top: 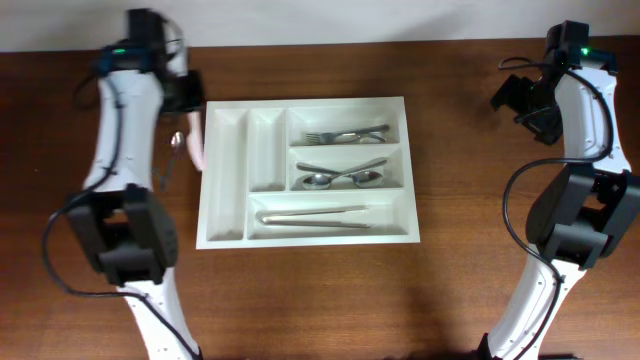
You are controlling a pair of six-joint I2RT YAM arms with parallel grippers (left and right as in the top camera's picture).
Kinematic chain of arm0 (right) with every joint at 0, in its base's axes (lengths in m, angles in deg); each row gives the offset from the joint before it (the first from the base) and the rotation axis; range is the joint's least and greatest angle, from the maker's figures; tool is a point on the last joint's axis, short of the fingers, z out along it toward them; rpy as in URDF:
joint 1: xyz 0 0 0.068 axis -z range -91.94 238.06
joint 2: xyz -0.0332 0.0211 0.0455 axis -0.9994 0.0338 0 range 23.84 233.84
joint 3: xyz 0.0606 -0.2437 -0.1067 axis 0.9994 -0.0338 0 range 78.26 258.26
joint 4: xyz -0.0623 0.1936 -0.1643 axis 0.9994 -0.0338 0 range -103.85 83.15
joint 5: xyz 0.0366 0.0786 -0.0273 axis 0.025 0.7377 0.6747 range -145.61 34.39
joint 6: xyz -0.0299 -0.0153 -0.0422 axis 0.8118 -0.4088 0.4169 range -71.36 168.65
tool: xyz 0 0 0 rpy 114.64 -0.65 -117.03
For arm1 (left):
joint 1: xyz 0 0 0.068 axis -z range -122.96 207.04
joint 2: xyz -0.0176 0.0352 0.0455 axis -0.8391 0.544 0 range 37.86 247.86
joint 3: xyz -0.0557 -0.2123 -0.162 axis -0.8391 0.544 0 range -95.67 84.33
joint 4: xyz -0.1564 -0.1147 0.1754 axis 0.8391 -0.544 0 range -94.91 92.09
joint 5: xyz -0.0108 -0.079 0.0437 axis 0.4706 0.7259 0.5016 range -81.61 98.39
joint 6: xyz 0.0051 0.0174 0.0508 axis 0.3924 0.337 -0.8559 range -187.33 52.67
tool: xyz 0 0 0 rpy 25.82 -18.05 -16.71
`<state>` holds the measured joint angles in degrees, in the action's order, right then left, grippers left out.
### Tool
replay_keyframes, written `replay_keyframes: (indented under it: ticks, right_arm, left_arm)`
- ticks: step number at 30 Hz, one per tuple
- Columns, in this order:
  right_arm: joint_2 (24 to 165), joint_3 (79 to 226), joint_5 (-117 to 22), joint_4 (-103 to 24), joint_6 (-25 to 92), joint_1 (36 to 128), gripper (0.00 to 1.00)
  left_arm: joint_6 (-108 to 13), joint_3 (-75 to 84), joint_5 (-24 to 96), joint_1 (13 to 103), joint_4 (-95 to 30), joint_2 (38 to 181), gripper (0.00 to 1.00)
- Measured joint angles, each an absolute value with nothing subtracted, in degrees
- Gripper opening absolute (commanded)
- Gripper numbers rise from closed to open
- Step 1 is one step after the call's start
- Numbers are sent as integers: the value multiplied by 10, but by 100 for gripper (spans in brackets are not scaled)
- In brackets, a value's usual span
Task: Pack container
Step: 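Lift the pink knife with the left gripper and carry it over the tray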
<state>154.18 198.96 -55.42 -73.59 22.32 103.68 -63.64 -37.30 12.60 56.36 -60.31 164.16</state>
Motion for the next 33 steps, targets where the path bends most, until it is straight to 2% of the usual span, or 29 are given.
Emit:
replay_keyframes:
  ticks: [8,18,33]
  right_arm:
    - [1542,1990,-554,-736,223,1037,99]
    - [1542,1990,-554,-736,223,1037,99]
    - [1542,1990,-554,-736,223,1037,99]
  left_arm:
    - [-674,-374,125,648,-562,1646,2]
    - [-634,-377,125,672,-559,1729,2]
    - [-584,-378,100,749,-568,1732,2]
